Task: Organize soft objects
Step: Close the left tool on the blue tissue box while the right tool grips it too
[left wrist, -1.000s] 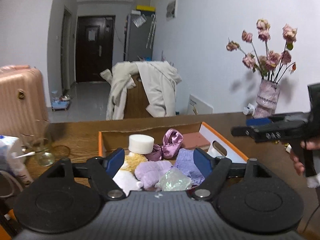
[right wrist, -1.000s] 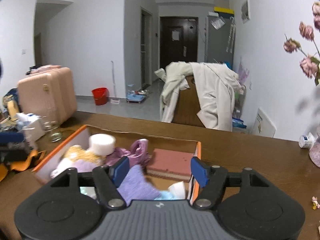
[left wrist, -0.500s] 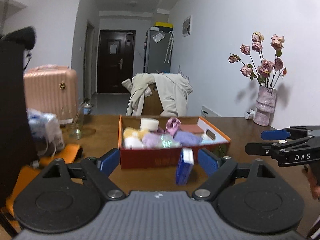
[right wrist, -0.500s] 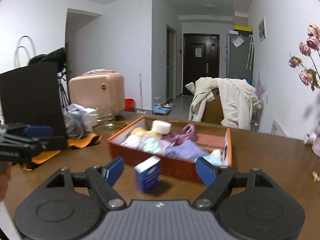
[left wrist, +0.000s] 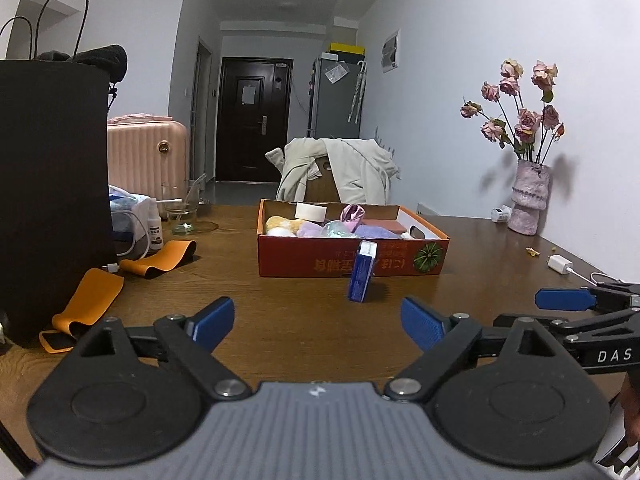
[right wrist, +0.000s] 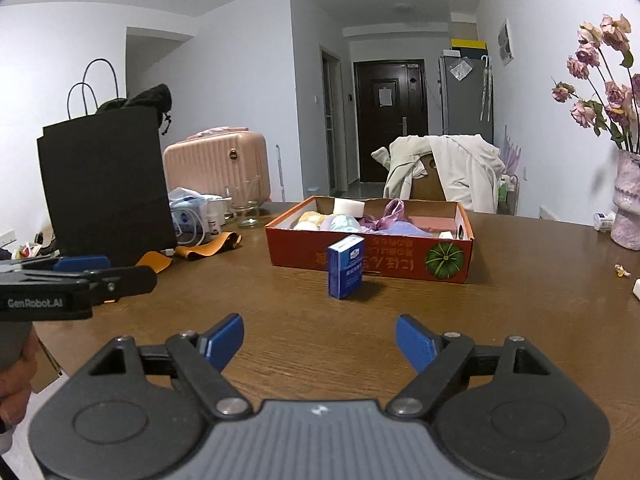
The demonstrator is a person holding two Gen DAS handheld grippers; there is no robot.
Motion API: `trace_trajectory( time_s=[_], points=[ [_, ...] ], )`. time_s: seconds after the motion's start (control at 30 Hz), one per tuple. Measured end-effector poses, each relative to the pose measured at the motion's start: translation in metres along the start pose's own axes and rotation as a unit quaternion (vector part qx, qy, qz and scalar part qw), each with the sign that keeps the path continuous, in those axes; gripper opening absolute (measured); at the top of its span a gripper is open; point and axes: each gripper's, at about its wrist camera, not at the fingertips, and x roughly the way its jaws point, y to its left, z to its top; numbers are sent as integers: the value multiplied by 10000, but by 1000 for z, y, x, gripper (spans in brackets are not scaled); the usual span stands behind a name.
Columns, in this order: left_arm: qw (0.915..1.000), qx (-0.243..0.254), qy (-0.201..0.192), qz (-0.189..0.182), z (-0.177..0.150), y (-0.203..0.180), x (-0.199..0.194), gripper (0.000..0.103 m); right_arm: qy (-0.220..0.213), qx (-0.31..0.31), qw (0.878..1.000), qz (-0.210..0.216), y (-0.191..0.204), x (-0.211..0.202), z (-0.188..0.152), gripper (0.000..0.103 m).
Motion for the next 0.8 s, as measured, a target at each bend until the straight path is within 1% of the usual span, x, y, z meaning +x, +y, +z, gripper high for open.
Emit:
trace_trajectory(
  time_s=[0.2, 0.43, 0.63, 0.8],
  points=[
    [10000, 27, -29, 26, -1, -5, -5, 92, -9, 175, 9998, 77, -3, 0, -3, 84],
    [9999, 14, 108, -10, 1, -8, 7, 93, 17, 295, 9996, 39, -12, 11, -1, 84],
    [9995, 36, 300, -41, 6, -15, 40, 93, 160, 512, 9986, -3, -29, 32, -2, 84],
    [9987, 180, 437, -196, 11, -31, 79, 93, 260, 771, 9967, -57, -48, 54, -2, 84]
  ],
)
